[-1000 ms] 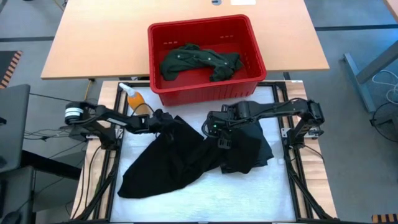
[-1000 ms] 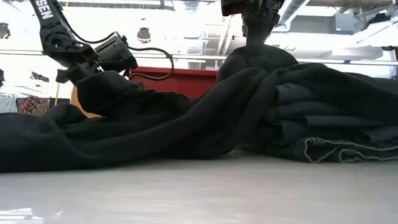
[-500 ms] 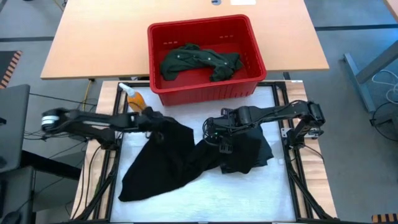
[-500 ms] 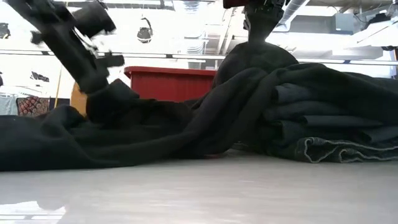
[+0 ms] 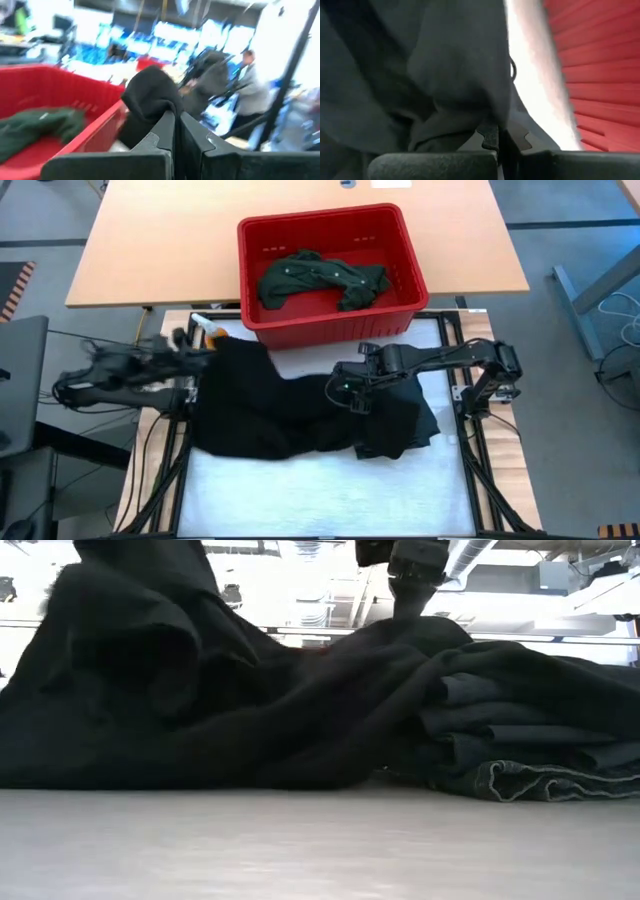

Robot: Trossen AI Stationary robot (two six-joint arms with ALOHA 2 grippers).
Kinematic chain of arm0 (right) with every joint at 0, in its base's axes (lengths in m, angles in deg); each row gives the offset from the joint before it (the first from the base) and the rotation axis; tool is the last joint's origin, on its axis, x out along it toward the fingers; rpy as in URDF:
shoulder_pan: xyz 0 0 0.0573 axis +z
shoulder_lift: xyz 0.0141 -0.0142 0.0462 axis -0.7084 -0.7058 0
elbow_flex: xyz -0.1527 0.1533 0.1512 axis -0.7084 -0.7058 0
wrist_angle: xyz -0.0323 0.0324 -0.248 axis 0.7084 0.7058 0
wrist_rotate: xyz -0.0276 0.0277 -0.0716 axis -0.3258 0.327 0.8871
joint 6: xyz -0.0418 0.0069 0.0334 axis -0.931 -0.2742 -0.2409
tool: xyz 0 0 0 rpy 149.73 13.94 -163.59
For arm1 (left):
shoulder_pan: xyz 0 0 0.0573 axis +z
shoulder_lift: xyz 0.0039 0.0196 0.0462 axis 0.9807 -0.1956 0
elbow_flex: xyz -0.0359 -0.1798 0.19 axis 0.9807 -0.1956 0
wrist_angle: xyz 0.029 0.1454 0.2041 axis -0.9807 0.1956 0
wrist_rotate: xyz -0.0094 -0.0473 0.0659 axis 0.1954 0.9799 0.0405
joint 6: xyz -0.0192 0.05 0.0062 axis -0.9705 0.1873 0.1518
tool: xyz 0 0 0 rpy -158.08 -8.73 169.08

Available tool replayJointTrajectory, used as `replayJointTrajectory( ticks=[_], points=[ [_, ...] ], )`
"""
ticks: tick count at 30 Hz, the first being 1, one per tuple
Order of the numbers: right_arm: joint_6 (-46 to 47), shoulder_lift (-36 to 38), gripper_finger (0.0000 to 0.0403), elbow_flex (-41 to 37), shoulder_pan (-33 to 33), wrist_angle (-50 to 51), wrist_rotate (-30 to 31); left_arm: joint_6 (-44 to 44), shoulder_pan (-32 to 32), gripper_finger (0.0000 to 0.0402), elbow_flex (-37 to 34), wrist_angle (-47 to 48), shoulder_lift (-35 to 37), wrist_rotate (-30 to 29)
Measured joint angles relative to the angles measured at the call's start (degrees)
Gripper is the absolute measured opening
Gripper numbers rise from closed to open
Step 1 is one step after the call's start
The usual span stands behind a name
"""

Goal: Fold Laundry from Bin
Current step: Fold the black shirt

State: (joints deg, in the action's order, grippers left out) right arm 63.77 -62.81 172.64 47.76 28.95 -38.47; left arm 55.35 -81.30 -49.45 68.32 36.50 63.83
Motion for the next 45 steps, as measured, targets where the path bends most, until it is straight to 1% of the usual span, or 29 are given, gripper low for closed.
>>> replayJointTrajectory(
  ticks=[3, 6, 12, 17, 19, 21, 27, 29, 31, 33, 35, 38, 40, 42, 45],
  points=[
    [0.41, 0.00, 0.0021, 0.00, -1.09, 0.10, 1.55, -0.41, -0.42, 0.0000, -0.11, -1.27, 4.90, 3.39],
    [0.99, 0.00, 0.0021, 0.00, -2.00, 0.45, 4.68, -0.52, -0.40, 0.0000, -0.09, -2.32, 7.84, 5.42],
    [1.99, 0.00, 0.0021, -0.02, -3.53, 2.61, 15.15, -0.72, -0.40, 0.0000, -0.09, -3.15, 8.38, 6.93],
    [0.51, 0.04, 0.0021, -0.02, -5.33, 2.56, 18.91, 0.26, -0.39, 0.0000, -0.11, -3.13, 7.91, 5.13],
    [0.40, 0.04, 0.0021, -0.02, -5.89, 2.60, 21.39, 0.50, -0.38, 0.0000, -0.11, -3.14, 7.93, 4.51],
    [-0.56, 0.05, 0.0021, -0.02, -6.18, 2.66, 26.21, 0.91, -0.38, 0.0000, -0.11, -3.16, 7.93, 4.05],
    [-1.30, 0.35, 0.0021, 1.18, -5.14, 2.76, 51.95, 1.78, -0.38, 0.0000, -0.12, -4.69, 7.93, 3.67],
    [-2.97, 0.35, 0.0021, 2.94, -4.47, 2.40, 57.00, 2.25, -0.38, 0.0000, -0.12, -6.70, 7.93, 4.97],
    [-5.00, 0.42, 0.0021, 4.76, -3.84, 2.08, 58.28, 2.37, -0.38, 0.0000, -0.13, -9.87, 7.93, 6.75],
    [-4.64, 0.60, 0.0021, 6.49, -2.61, 2.78, 58.28, 1.94, -0.38, 0.0000, -0.13, -13.05, 7.80, 8.61],
    [-2.57, 1.63, 0.0020, 7.16, -0.72, 4.19, 58.27, 1.15, -0.38, 0.0000, -0.11, -15.23, 7.46, 11.12],
    [0.85, 4.90, 0.0020, 7.30, 3.45, 5.64, 58.23, -2.41, -0.38, 0.0000, -0.93, -20.47, 5.90, 17.07],
    [3.33, 7.66, 0.0020, 7.30, 7.58, 6.28, 58.14, -5.66, -0.38, 0.0000, -2.01, -26.38, 3.69, 22.44],
    [5.23, 10.85, 0.0020, 7.34, 13.18, 6.24, 57.06, -8.90, -0.38, 0.0000, -2.89, -33.55, 0.22, 27.59],
    [7.37, 15.63, 0.0020, 7.39, 23.90, 5.92, 53.59, -13.25, -0.45, 0.0000, -3.16, -42.73, -6.42, 33.10]
  ],
)
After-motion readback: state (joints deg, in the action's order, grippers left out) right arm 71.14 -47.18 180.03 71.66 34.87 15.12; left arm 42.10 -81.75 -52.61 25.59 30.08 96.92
